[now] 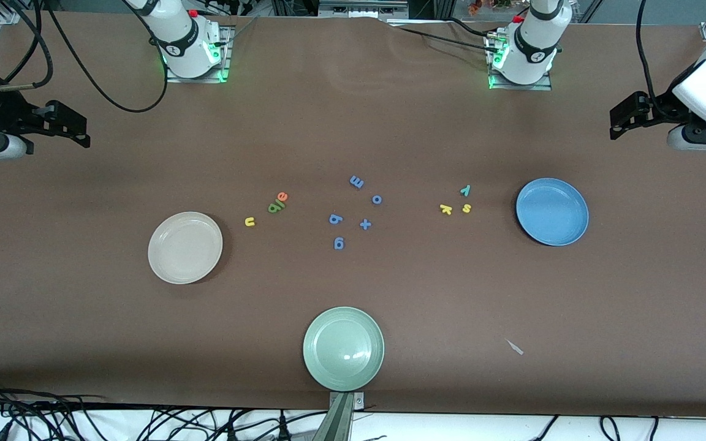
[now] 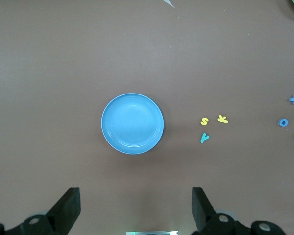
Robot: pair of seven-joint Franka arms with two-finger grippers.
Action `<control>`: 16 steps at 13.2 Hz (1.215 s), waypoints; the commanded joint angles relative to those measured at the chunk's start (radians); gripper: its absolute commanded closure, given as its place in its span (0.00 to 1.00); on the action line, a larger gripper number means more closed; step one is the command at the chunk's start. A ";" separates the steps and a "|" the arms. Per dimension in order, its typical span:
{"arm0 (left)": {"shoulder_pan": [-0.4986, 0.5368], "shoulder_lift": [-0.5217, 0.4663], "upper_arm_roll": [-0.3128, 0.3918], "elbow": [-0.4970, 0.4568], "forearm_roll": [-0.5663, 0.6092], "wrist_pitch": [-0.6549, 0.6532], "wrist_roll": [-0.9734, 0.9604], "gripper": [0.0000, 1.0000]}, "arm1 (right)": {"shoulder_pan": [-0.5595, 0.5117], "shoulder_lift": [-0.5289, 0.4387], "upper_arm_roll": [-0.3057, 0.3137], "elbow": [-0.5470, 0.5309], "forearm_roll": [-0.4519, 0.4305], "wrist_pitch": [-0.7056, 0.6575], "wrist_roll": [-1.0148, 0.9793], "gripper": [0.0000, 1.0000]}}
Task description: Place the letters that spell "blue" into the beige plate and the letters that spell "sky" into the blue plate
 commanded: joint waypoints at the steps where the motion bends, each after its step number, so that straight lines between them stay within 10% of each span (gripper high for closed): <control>1: -0.004 0.015 0.003 0.028 -0.005 -0.008 0.016 0.00 | -0.009 -0.011 -0.013 0.004 0.004 -0.014 -0.008 0.00; 16: 0.046 0.032 0.019 0.028 -0.110 -0.003 -0.014 0.00 | -0.008 -0.015 -0.007 -0.006 0.007 -0.011 -0.009 0.00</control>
